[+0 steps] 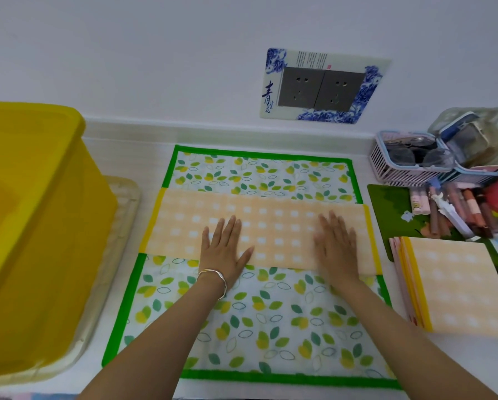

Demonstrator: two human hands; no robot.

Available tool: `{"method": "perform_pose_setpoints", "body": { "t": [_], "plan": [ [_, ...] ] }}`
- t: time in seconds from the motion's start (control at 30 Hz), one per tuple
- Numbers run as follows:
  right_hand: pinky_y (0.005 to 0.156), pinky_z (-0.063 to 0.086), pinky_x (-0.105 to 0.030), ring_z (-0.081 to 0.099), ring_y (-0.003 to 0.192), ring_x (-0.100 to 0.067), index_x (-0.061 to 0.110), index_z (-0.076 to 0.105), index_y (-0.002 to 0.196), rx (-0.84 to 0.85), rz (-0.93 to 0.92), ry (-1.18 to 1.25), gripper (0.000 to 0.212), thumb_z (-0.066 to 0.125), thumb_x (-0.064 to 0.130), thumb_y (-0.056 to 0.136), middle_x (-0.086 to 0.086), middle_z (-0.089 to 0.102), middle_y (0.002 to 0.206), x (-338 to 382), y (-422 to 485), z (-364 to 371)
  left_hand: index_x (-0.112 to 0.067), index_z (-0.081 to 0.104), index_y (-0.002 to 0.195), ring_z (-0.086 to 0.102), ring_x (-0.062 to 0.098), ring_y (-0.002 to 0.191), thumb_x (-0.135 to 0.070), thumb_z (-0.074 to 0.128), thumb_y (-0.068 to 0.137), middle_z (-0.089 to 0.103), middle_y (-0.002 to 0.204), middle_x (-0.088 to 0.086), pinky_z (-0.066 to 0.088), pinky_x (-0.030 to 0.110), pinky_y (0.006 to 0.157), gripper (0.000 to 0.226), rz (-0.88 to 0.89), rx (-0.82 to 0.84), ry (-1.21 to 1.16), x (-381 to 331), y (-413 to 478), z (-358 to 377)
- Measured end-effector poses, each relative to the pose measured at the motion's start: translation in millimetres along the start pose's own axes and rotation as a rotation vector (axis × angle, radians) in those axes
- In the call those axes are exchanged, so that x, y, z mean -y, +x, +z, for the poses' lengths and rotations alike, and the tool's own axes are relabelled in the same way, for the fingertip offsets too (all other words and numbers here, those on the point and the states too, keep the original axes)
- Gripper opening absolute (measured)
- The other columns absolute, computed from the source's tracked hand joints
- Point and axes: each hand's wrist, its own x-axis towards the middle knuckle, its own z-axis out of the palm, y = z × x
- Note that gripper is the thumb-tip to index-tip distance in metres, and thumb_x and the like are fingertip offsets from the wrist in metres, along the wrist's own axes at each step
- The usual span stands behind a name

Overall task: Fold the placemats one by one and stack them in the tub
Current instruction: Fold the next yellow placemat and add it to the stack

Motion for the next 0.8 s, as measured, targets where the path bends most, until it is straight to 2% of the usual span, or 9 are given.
{"method": "perform_pose_setpoints", "body": {
  "t": [0.1,0.2,0.23,0.37,0.5,0.8],
  "plan": [
    [0.114,-0.012,-0.033,-0.005,0.146,-0.015,0.024,0.019,0.150,0.030,-0.074,0.057,0.050,0.019,0.038,0.101,0.002,0.001,0.158,59,5,15,-0.025,-0.024,0.140,-0.024,0.010,0.138,-0.059,-0.041,0.067,-0.025,0.150,-0.010,-0.014,0.043,0.114,0.082,-0.007,-0.010,-0.018,0,0,0],
    [0.114,-0.012,-0.034,-0.006,0.146,-0.015,0.026,0.017,0.150,0.071,-0.111,0.040,0.050,0.015,0.037,0.101,0.003,-0.001,0.159,99,9,35,-0.024,-0.018,0.144,-0.018,0.013,0.142,-0.045,-0.010,0.094,-0.018,0.155,-0.008,-0.013,0.043,0.115,0.055,-0.015,-0.006,-0.017,-2,-1,-3],
    [0.115,-0.011,-0.034,-0.007,0.146,-0.015,0.026,0.016,0.150,0.085,-0.109,0.027,0.052,0.011,0.039,0.100,0.003,-0.002,0.159,104,9,41,-0.024,-0.018,0.145,-0.017,0.014,0.142,-0.042,-0.005,0.097,-0.017,0.155,-0.008,-0.013,0.043,0.115,0.053,-0.019,-0.005,-0.015,-2,-1,-3],
    [0.116,-0.008,-0.035,-0.006,0.145,-0.014,0.029,0.012,0.150,0.056,-0.110,-0.019,0.072,-0.009,0.049,0.084,0.005,0.000,0.158,103,3,56,-0.025,-0.020,0.142,-0.016,0.014,0.143,-0.044,-0.016,0.087,-0.016,0.155,-0.008,-0.014,0.043,0.114,0.059,-0.018,-0.002,-0.020,0,0,-1],
    [0.117,-0.006,-0.035,-0.003,0.146,-0.013,0.029,0.014,0.150,0.044,-0.110,-0.027,0.072,-0.008,0.050,0.084,0.005,0.002,0.158,101,3,55,-0.028,-0.013,0.146,-0.015,0.013,0.143,-0.048,-0.023,0.076,-0.014,0.156,-0.009,-0.015,0.044,0.113,0.074,-0.024,0.000,-0.038,2,0,-1],
    [0.118,-0.003,-0.036,-0.003,0.145,-0.012,0.030,0.014,0.150,0.054,-0.118,-0.032,0.071,-0.005,0.053,0.085,0.007,0.001,0.158,101,4,56,-0.043,-0.013,0.143,-0.015,0.013,0.143,-0.050,-0.022,0.076,-0.019,0.151,-0.016,-0.015,0.054,0.109,0.068,-0.125,-0.019,-0.014,72,-12,-12]
  ]
}}
